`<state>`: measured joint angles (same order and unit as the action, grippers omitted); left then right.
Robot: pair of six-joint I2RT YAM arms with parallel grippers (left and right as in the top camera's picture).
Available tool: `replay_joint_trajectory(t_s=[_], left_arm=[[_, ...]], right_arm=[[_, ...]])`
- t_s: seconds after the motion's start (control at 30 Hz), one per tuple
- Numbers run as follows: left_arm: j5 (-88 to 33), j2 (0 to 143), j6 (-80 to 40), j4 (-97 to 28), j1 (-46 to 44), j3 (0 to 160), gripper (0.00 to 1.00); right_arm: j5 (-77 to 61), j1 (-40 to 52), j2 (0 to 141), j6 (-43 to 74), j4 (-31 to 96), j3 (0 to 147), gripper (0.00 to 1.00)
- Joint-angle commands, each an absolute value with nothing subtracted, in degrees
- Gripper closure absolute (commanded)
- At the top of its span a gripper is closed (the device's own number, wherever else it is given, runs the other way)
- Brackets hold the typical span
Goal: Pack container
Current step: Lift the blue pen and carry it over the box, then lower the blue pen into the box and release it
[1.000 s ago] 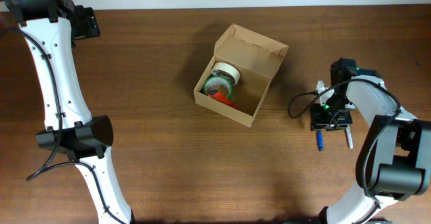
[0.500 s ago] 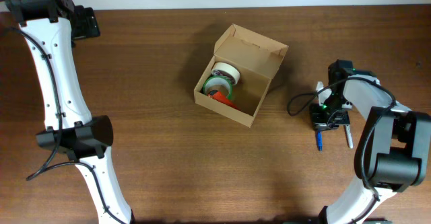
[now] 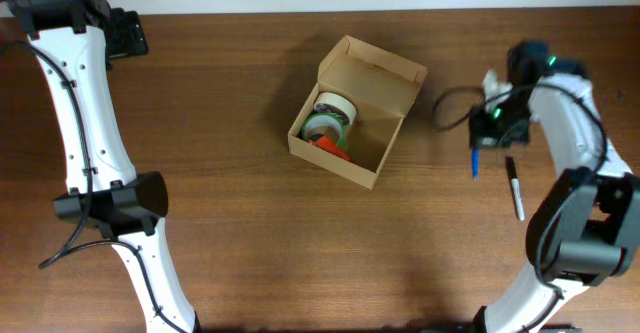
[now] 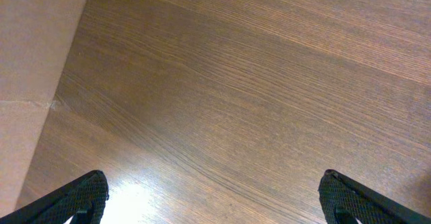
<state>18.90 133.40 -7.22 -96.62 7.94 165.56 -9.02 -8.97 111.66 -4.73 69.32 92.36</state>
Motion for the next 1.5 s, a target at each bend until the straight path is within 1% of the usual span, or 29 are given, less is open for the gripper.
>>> replay_joint_trajectory(t_s=[0.0, 0.1, 0.2, 0.33, 0.6, 0.77, 1.0, 1.47], left_arm=[[18.87, 133.08, -6.76, -96.66, 8.05, 165.77, 0.00], [18.85, 133.08, -6.76, -96.66, 8.05, 165.77, 0.00], [18.87, 133.08, -6.76, -96.66, 8.05, 165.77, 0.00], [18.87, 133.08, -6.76, -96.66, 8.05, 165.80, 0.00], [18.85, 133.08, -6.76, -96.66, 8.05, 165.77, 0.00], [18.87, 133.08, -6.76, -96.66, 8.05, 165.77, 0.00], [18.87, 133.08, -6.76, -96.66, 8.05, 165.77, 0.00], [18.87, 133.08, -6.76, -96.66, 8.05, 165.77, 0.00]], right_arm=[[-11.03, -6.87, 108.55, -6.92, 74.35, 104.57, 0.96], [-11.03, -3.84, 108.57, -10.37, 78.89, 111.59, 0.96], [-11.22, -0.01, 108.57, -13.50, 81.73, 115.28, 0.96], [-14.20, 6.35, 108.60, -21.41, 83.42, 115.94, 0.96], [-14.41, 18.06, 109.08, -35.27, 83.20, 115.94, 0.96], [-14.41, 21.43, 110.04, -35.88, 80.95, 115.94, 0.96], [-14.41, 23.07, 112.79, -36.95, 80.88, 115.70, 0.96], [-14.63, 25.28, 124.46, -37.71, 77.10, 115.68, 0.96]])
